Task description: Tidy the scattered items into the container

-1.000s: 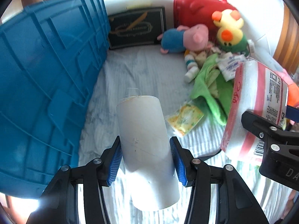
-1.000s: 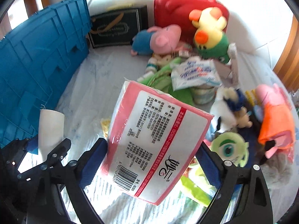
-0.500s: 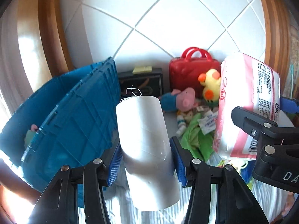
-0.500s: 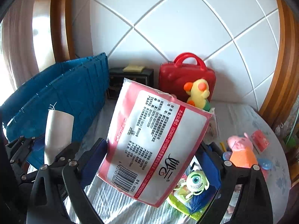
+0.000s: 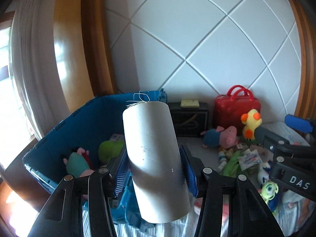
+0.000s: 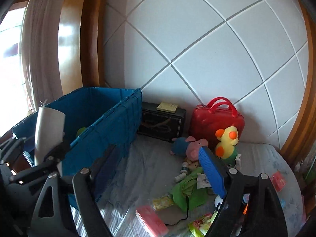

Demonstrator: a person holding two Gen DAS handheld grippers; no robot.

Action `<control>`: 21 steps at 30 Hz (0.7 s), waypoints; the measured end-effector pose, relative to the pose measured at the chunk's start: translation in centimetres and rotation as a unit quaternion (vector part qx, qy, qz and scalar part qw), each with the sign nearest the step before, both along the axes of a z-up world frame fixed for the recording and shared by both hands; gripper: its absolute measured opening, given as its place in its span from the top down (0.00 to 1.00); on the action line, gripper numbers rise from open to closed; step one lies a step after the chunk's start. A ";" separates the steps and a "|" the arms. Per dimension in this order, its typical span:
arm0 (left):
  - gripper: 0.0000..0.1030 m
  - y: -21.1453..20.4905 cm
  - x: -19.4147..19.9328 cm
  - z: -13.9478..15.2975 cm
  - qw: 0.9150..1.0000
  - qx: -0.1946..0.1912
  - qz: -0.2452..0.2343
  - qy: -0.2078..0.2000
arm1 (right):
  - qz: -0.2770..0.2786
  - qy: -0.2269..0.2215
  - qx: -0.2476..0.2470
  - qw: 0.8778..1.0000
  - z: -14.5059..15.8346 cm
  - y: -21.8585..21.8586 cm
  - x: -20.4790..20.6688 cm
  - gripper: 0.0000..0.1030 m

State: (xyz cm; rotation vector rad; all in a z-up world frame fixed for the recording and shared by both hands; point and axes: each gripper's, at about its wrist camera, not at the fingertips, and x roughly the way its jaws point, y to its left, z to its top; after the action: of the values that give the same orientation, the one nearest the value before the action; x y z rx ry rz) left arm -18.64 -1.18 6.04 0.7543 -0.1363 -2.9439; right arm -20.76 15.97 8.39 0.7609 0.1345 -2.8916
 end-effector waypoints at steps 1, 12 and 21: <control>0.52 -0.1 -0.1 -0.4 1.000 0.000 -0.004 -0.006 | -0.004 -0.012 0.000 1.000 -0.8 -0.1 -0.5 0.20; 0.52 7.3 -0.7 -12.2 0.987 0.008 -0.054 -0.148 | -0.047 -0.208 -0.028 0.977 -17.6 7.3 -1.3 0.20; 0.52 7.0 0.9 -22.4 0.967 0.047 0.078 -0.237 | 0.073 -0.251 -0.026 0.965 -22.0 8.0 -4.2 0.19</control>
State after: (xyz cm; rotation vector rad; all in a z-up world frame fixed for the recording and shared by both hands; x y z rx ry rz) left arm -17.79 5.84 -16.37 1.4021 0.0301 -2.5818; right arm -24.96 24.00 -13.59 1.3766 0.0522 -2.4618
